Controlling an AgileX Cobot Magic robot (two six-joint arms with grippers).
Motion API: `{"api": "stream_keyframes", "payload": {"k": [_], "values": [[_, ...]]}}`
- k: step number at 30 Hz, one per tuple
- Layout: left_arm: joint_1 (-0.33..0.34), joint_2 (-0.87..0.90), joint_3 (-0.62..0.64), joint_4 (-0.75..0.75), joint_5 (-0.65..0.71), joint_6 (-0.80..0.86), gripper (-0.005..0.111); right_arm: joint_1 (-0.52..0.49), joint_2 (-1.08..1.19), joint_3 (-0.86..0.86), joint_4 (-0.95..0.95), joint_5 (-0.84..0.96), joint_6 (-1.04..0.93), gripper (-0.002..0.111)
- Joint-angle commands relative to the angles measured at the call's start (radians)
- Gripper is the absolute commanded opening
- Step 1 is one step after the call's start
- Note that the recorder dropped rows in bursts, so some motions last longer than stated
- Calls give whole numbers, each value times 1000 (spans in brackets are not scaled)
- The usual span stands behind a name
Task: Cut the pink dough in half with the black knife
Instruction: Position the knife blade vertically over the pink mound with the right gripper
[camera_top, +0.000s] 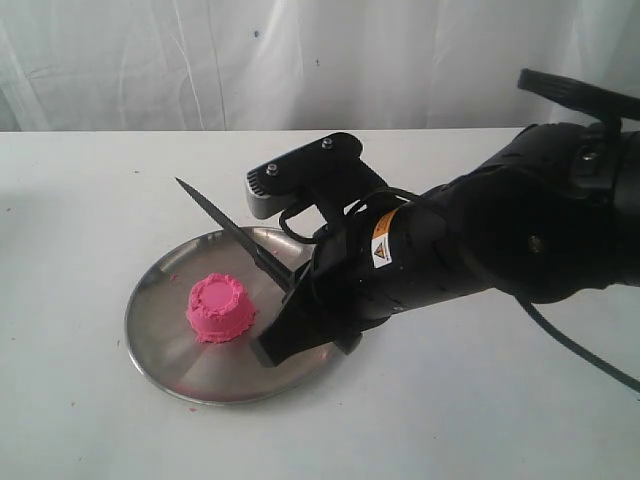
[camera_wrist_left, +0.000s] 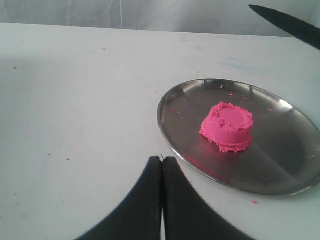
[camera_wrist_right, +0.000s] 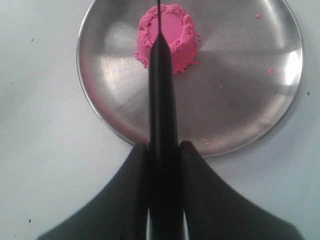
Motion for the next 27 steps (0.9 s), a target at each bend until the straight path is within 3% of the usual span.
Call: {"api": "stream_keyframes", "payload": {"k": [1, 13, 21, 27], "values": [[-5, 6, 4, -2, 2, 0, 0, 0, -9, 5, 5, -17, 0, 0], [-5, 6, 4, -2, -4, -2, 0, 0, -9, 5, 3, -50, 0, 0], [-5, 6, 4, -20, -106, -141, 0, 0, -9, 5, 3, -66, 0, 0], [-5, 6, 4, -20, -139, -142, 0, 0, -9, 5, 3, -66, 0, 0]]}}
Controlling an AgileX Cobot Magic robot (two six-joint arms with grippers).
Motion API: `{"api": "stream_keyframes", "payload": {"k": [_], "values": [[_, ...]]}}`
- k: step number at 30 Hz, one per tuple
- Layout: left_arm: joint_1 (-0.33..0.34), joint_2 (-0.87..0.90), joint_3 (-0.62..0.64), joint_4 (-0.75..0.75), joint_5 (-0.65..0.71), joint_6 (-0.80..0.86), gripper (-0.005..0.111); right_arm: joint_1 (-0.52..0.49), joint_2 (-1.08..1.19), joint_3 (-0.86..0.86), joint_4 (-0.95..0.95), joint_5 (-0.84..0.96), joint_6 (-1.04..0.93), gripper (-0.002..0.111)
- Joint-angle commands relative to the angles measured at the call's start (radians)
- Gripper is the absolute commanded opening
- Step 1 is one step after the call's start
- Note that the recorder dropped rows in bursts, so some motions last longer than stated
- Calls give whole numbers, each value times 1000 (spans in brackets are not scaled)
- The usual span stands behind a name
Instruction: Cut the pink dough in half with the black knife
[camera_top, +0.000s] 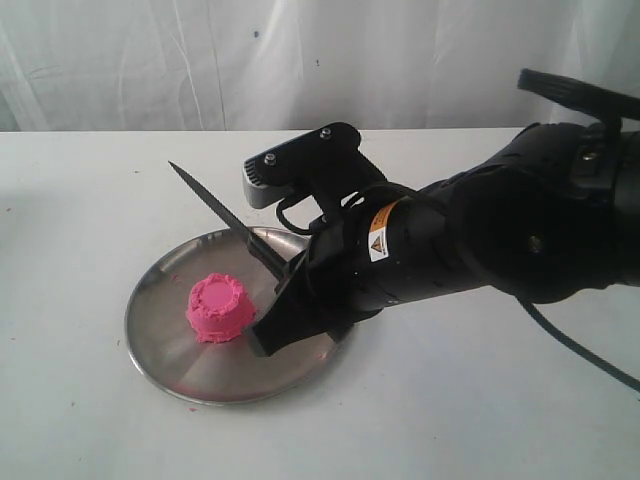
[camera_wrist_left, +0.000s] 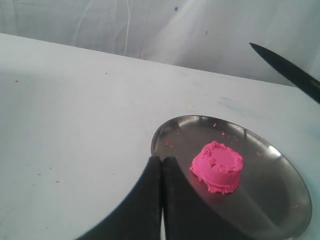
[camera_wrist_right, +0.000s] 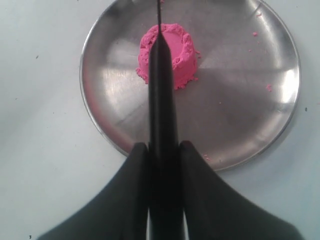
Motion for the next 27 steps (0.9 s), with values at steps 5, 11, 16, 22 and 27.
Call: {"api": "stream_keyframes", "payload": {"k": [5, 11, 16, 22, 27], "values": [[-7, 6, 4, -23, -48, -241, 0, 0, -9, 5, 3, -28, 0, 0], [-7, 6, -189, -23, 94, -234, 0, 0, -9, 5, 3, -34, 0, 0], [-7, 28, -397, -31, 332, -99, 0, 0, -9, 5, 3, -49, 0, 0], [-7, 169, -575, -187, 532, 160, 0, 0, -9, 5, 3, -52, 0, 0], [-7, 303, -674, -316, 636, 355, 0, 0, -9, 5, 3, -52, 0, 0]]}}
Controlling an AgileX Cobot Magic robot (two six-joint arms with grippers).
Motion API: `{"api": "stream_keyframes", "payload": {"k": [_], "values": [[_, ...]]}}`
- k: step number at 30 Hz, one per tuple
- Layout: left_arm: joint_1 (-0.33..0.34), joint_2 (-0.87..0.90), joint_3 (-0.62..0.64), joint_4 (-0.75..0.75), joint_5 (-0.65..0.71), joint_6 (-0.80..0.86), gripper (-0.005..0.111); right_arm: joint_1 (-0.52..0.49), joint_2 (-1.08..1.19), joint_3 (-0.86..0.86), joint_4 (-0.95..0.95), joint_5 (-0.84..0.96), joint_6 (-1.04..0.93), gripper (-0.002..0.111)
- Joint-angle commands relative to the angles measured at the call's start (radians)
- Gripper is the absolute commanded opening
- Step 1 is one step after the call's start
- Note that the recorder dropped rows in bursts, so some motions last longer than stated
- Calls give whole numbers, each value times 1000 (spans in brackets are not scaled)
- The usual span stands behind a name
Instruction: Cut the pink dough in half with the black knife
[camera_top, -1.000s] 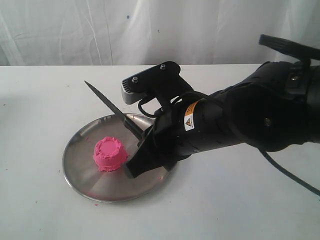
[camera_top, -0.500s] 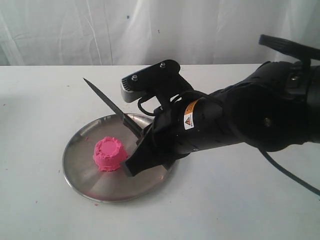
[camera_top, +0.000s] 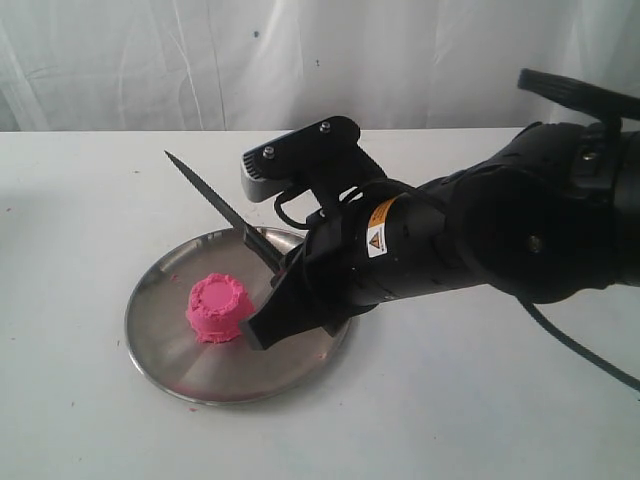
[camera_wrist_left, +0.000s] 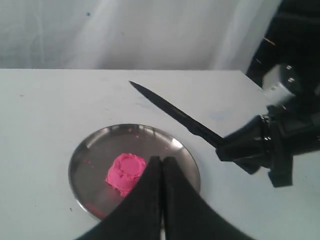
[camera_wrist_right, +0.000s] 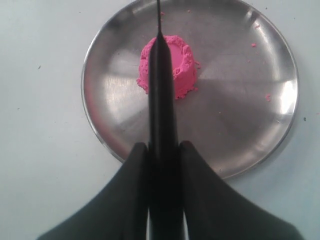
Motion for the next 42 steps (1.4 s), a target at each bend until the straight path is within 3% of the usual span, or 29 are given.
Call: {"api": "stream_keyframes", "payload": {"k": [1, 8, 15, 24, 29, 33, 38, 40, 42], "values": [[-7, 113, -82, -85, 103, 140, 0, 0, -9, 5, 3, -23, 0, 0], [-7, 257, -135, -121, 190, 301, 0, 0, -9, 5, 3, -23, 0, 0], [-7, 388, -83, -123, 223, 373, 13, 0, -9, 5, 3, -23, 0, 0], [-7, 466, 99, -188, 77, 380, 13, 0, -9, 5, 3, -23, 0, 0], [-7, 464, 196, -323, -55, 388, 13, 0, -9, 5, 3, -23, 0, 0], [-7, 464, 253, -562, -172, 656, 13, 0, -9, 5, 3, -23, 0, 0], [-7, 464, 270, -1263, -223, 1464, 0, 0, -9, 5, 3, -23, 0, 0], [-7, 464, 257, -1294, -213, 1596, 0, 0, -9, 5, 3, -23, 0, 0], [-7, 464, 230, -1294, -196, 1615, 0, 0, -9, 5, 3, -23, 0, 0]]}}
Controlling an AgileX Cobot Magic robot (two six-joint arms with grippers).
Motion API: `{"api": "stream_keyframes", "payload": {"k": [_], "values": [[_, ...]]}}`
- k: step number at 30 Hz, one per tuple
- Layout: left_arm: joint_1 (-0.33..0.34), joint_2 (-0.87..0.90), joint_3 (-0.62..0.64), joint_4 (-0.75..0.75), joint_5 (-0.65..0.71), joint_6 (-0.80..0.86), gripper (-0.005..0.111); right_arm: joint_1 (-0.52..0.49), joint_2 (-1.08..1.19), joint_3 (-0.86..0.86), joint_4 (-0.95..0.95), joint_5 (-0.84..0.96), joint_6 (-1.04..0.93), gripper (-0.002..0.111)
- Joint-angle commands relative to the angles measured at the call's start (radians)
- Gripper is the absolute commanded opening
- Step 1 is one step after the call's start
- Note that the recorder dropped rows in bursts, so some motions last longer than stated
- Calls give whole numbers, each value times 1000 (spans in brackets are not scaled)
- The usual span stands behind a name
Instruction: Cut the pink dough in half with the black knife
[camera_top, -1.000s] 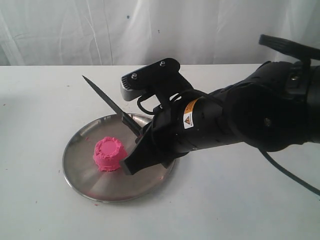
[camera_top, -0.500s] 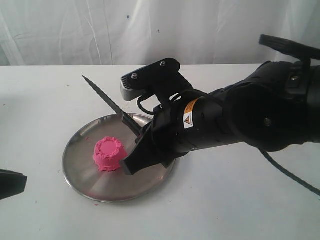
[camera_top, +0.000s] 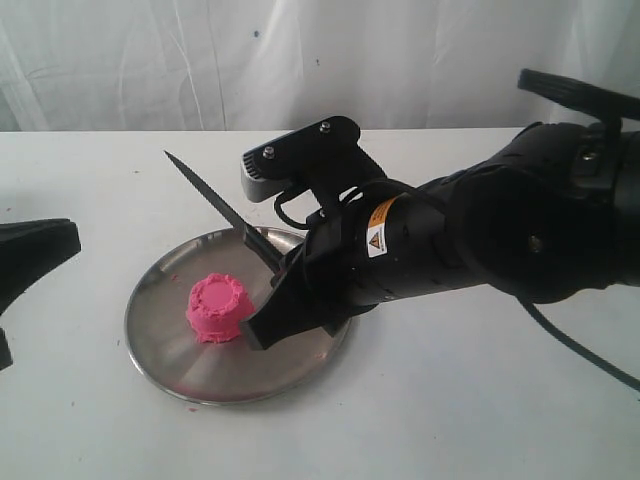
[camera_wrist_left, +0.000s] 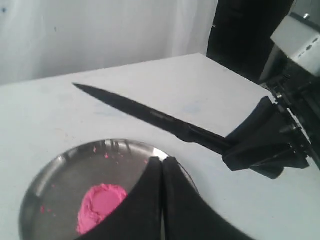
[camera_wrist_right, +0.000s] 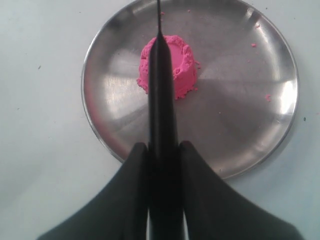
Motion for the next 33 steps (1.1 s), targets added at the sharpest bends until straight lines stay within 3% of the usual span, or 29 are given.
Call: {"api": "stream_keyframes", "payload": {"k": [1, 4, 8, 12, 15, 19, 23, 28, 30, 33], "values": [[-5, -4, -55, -72, 27, 140, 0, 0, -9, 5, 3, -23, 0, 0], [-5, -4, -109, -72, 44, 209, 0, 0, -9, 5, 3, -23, 0, 0], [-5, -4, -155, -50, 113, 169, 0, 0, -9, 5, 3, -23, 0, 0], [-5, -4, -167, -55, 97, 147, 0, 0, -9, 5, 3, -19, 16, 0], [-5, -4, -169, -69, -16, 126, 0, 0, -9, 5, 3, -12, 18, 0], [-5, -4, -169, -69, -332, 158, 0, 0, -9, 5, 3, 0, 18, 0], [-5, -4, -152, -72, -564, 184, 0, 0, -9, 5, 3, 0, 18, 0], [-5, 7, -65, -72, -697, 366, 0, 0, -9, 5, 3, -2, 18, 0], [-5, 30, -56, -72, -710, 516, 0, 0, -9, 5, 3, -7, 18, 0], [-5, 42, -51, -72, -693, 544, 0, 0, -9, 5, 3, -13, 18, 0]]}}
